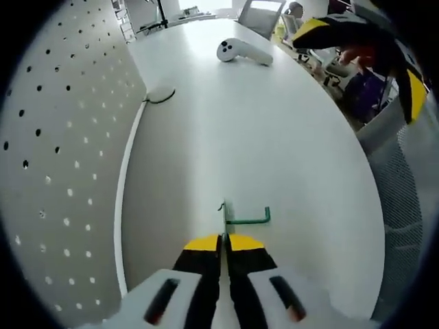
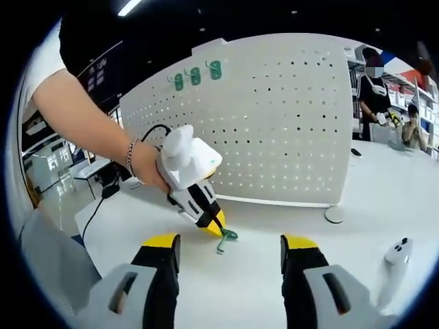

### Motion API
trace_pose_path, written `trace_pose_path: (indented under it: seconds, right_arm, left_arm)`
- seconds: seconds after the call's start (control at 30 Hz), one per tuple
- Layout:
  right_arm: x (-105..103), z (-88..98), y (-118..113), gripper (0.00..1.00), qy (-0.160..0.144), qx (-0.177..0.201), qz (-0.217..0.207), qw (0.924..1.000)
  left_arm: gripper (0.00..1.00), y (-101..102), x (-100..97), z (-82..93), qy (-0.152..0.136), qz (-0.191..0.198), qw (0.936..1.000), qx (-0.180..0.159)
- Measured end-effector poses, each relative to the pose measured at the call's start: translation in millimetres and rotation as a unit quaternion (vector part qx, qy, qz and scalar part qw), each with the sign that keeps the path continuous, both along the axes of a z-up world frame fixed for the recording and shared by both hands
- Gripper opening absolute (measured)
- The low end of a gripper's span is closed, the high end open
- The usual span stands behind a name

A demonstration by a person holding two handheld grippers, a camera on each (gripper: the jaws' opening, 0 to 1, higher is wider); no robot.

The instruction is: Insert the hook assembly into the mounting plate slot until the hook locks in place.

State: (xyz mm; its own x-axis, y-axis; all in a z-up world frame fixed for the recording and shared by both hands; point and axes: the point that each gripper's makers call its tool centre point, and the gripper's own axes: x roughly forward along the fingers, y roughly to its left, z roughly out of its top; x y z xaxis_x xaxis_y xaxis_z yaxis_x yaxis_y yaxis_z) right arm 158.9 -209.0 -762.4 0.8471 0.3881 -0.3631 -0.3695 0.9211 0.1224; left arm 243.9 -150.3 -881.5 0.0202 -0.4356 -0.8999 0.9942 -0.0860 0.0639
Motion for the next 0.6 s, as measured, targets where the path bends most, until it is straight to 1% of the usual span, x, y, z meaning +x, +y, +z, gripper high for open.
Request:
trace_pose_path:
  seconds: [0.13, 0.2, 0.27, 0.33, 0.37, 0.43, 0.53, 0.57, 0.6]
  right_arm:
    - [0.1, -0.5, 0.3, 0.58, 0.001, 0.000, 0.001, 1.0000]
    - [0.2, -0.3, 0.8, 0.58, 0.001, 0.000, 0.002, 1.0000]
    - [0.4, -0.6, 0.6, 0.58, 0.000, 0.000, 0.002, 1.0000]
    - [0.5, -0.5, 0.4, 0.58, 0.000, 0.000, 0.001, 1.0000]
    - [0.8, -0.1, 0.0, 0.58, 0.000, 0.001, 0.000, 1.0000]
    - [1.0, 0.8, 0.0, 0.58, -0.002, 0.003, 0.000, 1.0000]
    - [1.4, 1.3, 0.8, 0.58, -0.003, 0.003, 0.001, 1.0000]
    - [1.5, 1.5, 0.9, 0.58, -0.003, 0.003, 0.001, 1.0000]
    - [1.7, 2.0, 1.1, 0.58, -0.004, 0.004, 0.001, 1.0000]
  left_arm:
    - [0.02, 0.1, -0.1, 0.6, 0.001, 0.002, 1.0000, 0.000]
    - [0.02, -0.1, -0.1, 0.7, -0.005, -0.008, 1.0000, 0.001]
    - [0.02, 0.1, -0.4, 0.8, -0.006, -0.006, 1.0000, 0.000]
    - [0.02, -0.4, 1.8, 2.5, 0.000, 0.011, 0.9998, -0.014]
    - [0.02, -2.2, 2.2, 5.4, 0.004, 0.019, 0.9994, -0.027]
    - [0.01, -2.4, 3.0, 9.9, 0.000, 0.017, 0.9991, -0.039]
    - [0.01, -2.5, 1.7, 16.0, 0.000, 0.018, 0.9984, -0.053]
    - [0.01, -3.2, 2.4, 19.6, -0.005, 0.020, 0.9977, -0.064]
    - [0.01, -2.5, 2.3, 21.7, -0.007, 0.021, 0.9975, -0.067]
